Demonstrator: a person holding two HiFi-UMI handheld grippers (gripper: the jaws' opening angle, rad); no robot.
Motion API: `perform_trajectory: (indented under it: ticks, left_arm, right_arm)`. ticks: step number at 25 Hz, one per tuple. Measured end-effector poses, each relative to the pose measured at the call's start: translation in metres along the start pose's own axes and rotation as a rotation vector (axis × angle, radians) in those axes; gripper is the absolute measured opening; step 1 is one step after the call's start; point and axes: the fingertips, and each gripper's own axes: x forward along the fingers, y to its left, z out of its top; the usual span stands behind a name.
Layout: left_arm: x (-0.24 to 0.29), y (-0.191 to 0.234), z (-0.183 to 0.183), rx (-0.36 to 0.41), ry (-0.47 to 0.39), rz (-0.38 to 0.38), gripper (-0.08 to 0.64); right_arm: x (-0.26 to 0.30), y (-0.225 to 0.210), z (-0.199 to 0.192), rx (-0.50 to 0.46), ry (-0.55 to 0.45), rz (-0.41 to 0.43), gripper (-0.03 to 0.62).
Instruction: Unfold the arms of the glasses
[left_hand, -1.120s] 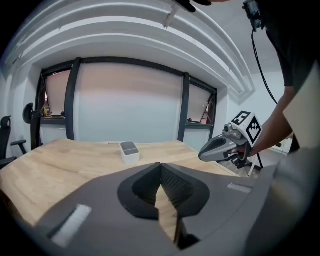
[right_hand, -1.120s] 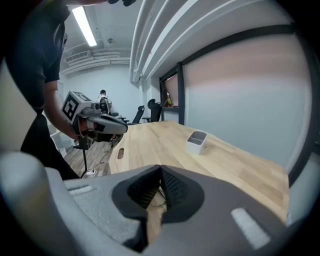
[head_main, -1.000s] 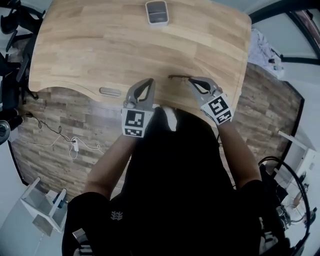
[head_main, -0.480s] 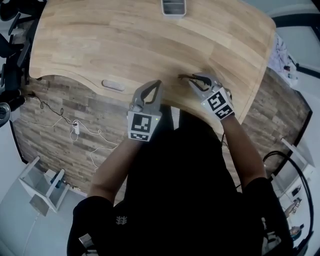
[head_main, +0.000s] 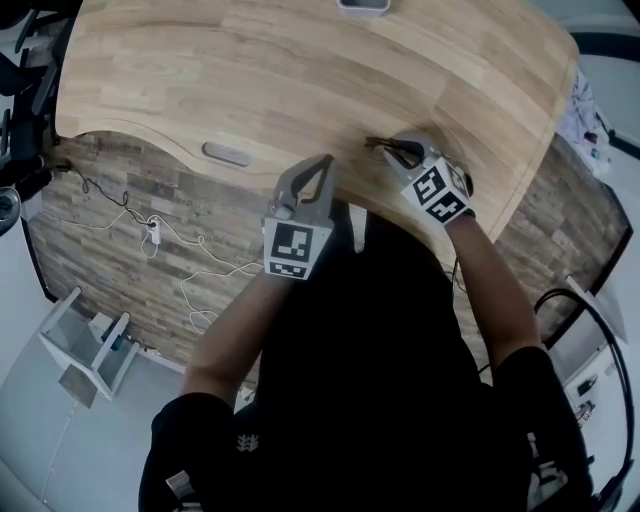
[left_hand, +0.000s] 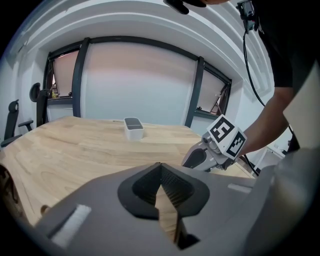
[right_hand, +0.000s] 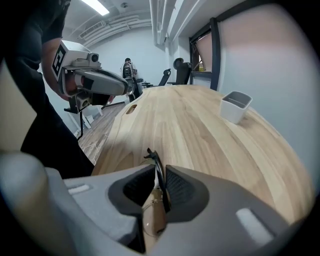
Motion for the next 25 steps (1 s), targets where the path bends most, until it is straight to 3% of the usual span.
perform_trajectory:
  ticks: [4, 11, 25]
  left_arm:
    - [-0.004, 0.002, -0.007, -0.01, 0.016, 0.013, 0.008]
    - [0.006, -0.002, -0.004, 0.006, 0.02, -0.019, 0.008]
    - [0.019, -0.013, 0.003, 0.054, 0.038, -0.089, 0.008]
  right_arm:
    - [0.001, 0.004, 0.005, -0.02, 0.002, 0.001, 0.029]
    - [-0.013, 0.007, 0.015, -0.022, -0.072, -0.05, 0.028]
    - [-0.029, 0.009, 0.016, 0.035, -0.194, -0.062, 0.028]
